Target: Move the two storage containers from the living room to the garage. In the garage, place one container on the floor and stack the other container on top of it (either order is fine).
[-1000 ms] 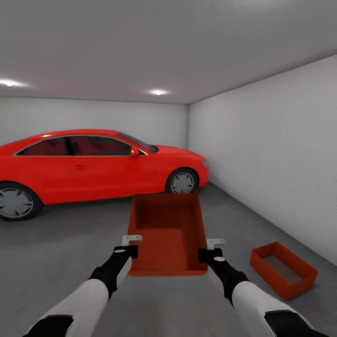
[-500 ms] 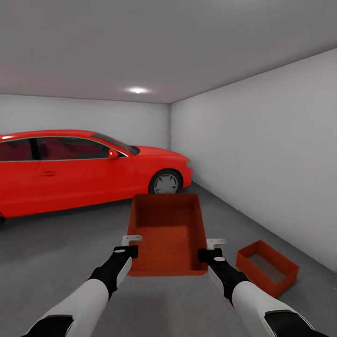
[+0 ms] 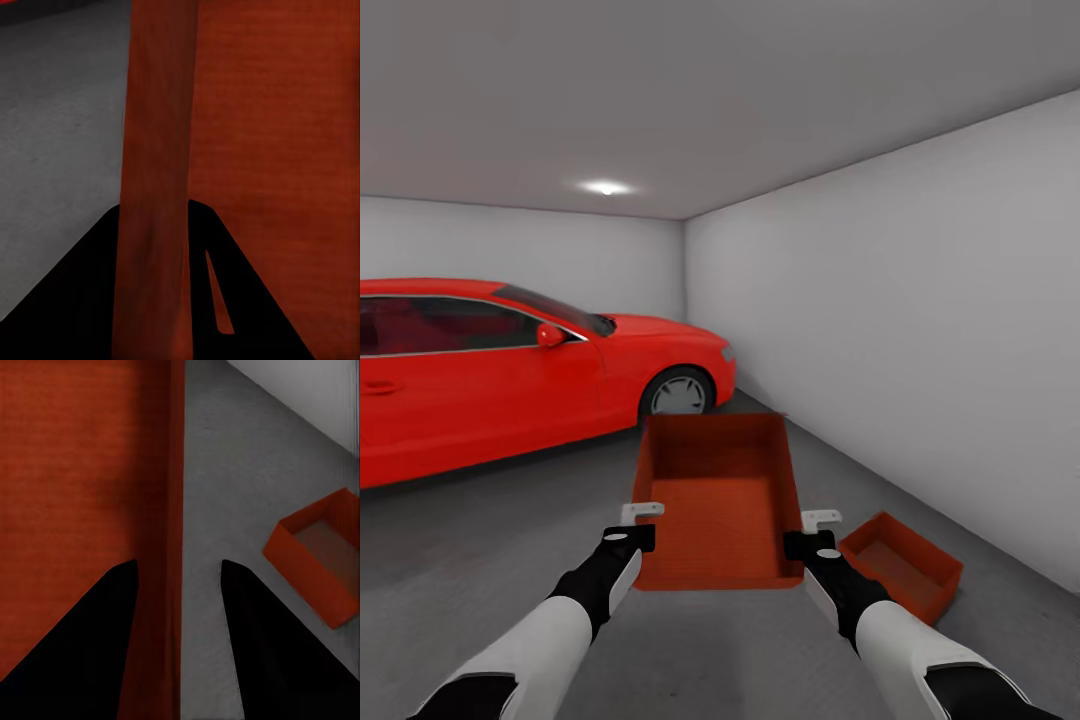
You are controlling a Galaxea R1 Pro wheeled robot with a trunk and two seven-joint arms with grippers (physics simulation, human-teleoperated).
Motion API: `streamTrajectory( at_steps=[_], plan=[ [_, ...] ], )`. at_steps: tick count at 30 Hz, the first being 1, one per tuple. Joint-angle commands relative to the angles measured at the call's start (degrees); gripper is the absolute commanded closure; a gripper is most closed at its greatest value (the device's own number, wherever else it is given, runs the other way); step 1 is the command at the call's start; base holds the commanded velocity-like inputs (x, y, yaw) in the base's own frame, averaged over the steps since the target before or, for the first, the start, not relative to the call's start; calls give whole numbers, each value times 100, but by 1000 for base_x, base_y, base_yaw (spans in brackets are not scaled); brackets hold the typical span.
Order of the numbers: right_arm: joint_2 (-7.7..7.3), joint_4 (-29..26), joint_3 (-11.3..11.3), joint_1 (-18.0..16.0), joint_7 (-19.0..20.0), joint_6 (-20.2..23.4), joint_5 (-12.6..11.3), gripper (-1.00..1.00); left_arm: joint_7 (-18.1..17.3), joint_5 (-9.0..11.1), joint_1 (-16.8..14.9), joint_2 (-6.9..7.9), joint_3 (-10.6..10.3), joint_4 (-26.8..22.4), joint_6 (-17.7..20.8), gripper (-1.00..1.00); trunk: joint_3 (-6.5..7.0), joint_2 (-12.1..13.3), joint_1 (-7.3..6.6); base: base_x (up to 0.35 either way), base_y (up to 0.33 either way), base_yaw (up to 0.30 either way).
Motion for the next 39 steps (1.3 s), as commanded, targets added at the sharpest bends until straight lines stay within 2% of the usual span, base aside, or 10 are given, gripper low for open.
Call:
streamTrajectory(
  at_steps=[1,21,39],
  plan=[
    [38,17,-28,1,11,14,-69,100,-12,-23,3,-10,15,-25,-358,100,-3,-4,5,322,0,-241],
    [33,17,-28,0,11,5,-69,100,-9,-24,1,-10,19,-25,-358,100,-3,-4,5,322,0,-239],
    [24,17,-28,2,11,4,-69,100,-9,-22,1,-10,18,-34,-358,100,-3,-4,5,322,0,-18]
  ],
)
